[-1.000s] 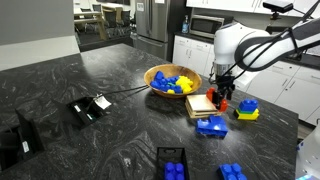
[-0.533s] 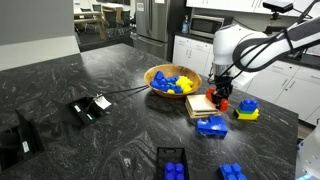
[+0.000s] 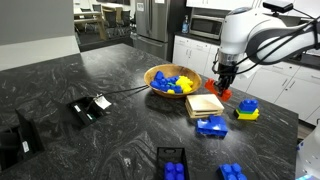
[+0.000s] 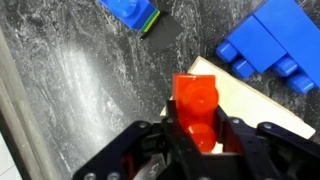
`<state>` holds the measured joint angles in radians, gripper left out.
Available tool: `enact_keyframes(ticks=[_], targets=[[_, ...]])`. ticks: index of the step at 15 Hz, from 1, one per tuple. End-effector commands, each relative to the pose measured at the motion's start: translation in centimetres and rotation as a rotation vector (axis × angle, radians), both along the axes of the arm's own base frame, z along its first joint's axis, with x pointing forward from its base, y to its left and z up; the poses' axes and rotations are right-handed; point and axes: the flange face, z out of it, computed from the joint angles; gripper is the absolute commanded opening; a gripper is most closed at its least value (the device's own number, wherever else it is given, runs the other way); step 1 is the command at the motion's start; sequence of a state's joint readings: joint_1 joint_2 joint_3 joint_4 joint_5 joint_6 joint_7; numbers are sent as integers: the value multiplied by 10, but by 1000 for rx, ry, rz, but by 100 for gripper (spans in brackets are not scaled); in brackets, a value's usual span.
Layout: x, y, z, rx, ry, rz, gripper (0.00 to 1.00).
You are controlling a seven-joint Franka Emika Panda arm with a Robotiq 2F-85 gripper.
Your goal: Put the orange building block in the brown bowl
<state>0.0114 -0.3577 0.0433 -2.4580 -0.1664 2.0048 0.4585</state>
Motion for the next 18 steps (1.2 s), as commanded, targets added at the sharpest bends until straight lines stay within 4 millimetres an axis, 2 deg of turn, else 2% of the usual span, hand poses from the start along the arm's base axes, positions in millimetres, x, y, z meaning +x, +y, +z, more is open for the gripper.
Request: enact_keyframes(ticks=[1, 4, 6, 10, 16, 17, 18], targets=[[0, 0, 34, -81, -69, 2, 10], [18, -9, 62, -129, -116, 39, 10], [40, -20, 68, -149, -104, 73, 10], [93, -33, 57, -182, -60, 148, 10], [175, -32, 34, -346, 9, 251, 10], [184, -29, 31, -356, 22, 271, 18], [192, -25, 27, -362, 38, 291, 60]])
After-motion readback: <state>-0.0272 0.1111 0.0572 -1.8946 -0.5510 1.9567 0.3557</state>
